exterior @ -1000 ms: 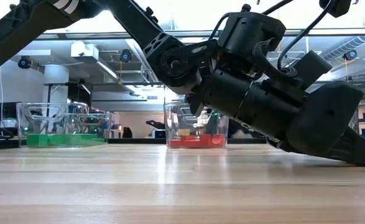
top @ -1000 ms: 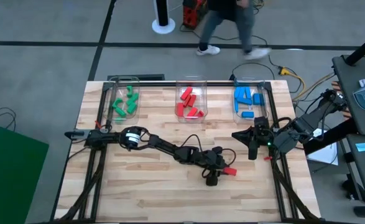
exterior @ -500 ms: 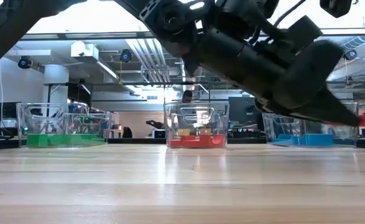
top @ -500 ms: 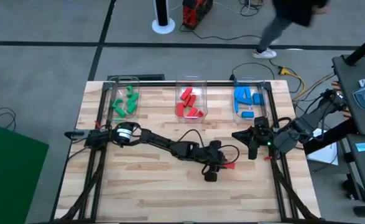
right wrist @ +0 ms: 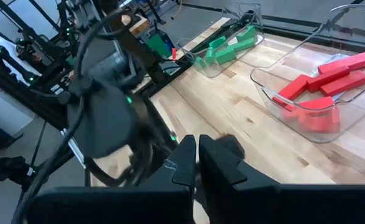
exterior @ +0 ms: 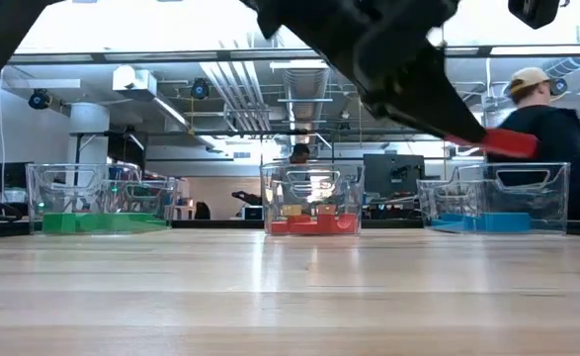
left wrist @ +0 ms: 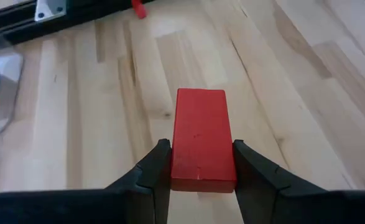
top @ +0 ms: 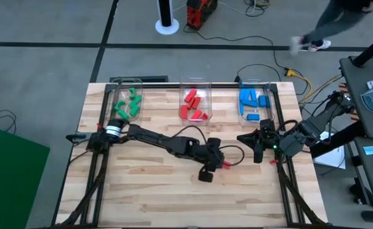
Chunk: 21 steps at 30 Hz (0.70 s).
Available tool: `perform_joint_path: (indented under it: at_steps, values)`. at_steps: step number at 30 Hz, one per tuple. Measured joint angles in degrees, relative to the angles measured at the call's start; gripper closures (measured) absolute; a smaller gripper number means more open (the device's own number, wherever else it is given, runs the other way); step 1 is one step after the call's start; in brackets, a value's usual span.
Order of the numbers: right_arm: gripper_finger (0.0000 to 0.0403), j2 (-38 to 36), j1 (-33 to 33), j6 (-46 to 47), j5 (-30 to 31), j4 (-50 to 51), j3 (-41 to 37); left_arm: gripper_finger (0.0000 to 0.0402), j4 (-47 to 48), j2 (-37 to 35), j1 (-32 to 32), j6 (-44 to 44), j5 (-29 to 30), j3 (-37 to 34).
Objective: Sort blocks
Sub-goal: Put the red wooden block into the middle transparent bin
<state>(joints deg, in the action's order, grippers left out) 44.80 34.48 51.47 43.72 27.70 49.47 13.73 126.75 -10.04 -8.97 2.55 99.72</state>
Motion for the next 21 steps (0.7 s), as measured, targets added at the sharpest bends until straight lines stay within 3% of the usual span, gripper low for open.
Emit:
perform_joint_path:
  at_steps: [12,21]
  values:
    - [0.0390,0.3,0.0,3.9,-0.1,0.8,0.0,0.0286,16.6,-7.1,0.0,-1.0,0.0,-1.0]
    - [0.0390,1.5,0.0,12.0,-5.2,0.9,0.0,0.0286,17.2,-17.6,0.1,3.4,2.5,-14.1]
